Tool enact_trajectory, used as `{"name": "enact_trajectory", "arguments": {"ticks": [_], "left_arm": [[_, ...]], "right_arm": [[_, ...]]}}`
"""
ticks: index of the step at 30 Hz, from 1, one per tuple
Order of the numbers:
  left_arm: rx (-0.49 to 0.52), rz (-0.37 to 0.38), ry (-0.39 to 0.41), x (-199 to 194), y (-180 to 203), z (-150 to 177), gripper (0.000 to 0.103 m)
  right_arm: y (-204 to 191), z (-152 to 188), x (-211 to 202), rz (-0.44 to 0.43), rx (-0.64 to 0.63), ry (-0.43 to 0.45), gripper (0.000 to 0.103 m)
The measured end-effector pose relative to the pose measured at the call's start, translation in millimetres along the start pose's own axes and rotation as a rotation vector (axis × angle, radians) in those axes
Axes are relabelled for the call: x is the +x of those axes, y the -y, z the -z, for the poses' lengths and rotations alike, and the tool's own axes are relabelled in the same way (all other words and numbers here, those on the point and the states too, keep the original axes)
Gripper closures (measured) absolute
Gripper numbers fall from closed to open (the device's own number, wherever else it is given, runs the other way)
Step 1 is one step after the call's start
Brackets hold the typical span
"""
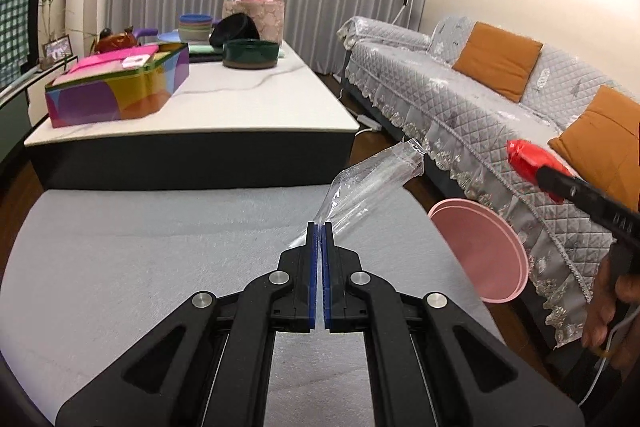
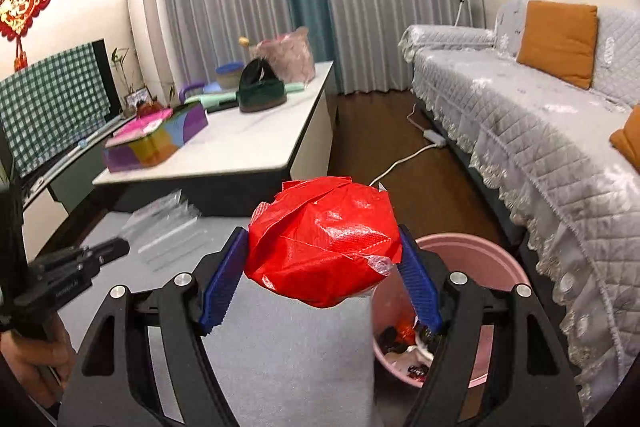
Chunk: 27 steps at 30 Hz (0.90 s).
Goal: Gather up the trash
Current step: 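Carry the red bag and straw packet over the pink bin with both tools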
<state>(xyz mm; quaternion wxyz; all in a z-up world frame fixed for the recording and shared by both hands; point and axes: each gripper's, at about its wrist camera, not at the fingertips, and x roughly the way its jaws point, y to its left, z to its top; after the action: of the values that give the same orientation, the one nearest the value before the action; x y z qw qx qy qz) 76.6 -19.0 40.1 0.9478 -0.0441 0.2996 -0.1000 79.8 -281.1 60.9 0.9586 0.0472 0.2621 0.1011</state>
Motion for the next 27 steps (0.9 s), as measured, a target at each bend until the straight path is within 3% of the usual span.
{"name": "enact_trajectory", "arguments": {"ticks": [9, 18, 27], "left_arm": [[0.000, 0.020, 0.029, -11.7, 11.9, 0.1, 0.101], [0.017, 0.041, 0.010, 2.4, 37.7, -1.0, 0.101], [0.051, 0.100, -0.023, 36.1, 87.2, -7.1, 0.101]], "right_arm": [[28.5, -24.0, -29.9, 0.052, -0.069, 0.063, 0.030], [99.2, -6.7, -39.4, 0.140, 0.056, 0.093, 0.030], [140.8, 1.3, -30.0, 0.195, 0.121, 0.085, 0.030]]}}
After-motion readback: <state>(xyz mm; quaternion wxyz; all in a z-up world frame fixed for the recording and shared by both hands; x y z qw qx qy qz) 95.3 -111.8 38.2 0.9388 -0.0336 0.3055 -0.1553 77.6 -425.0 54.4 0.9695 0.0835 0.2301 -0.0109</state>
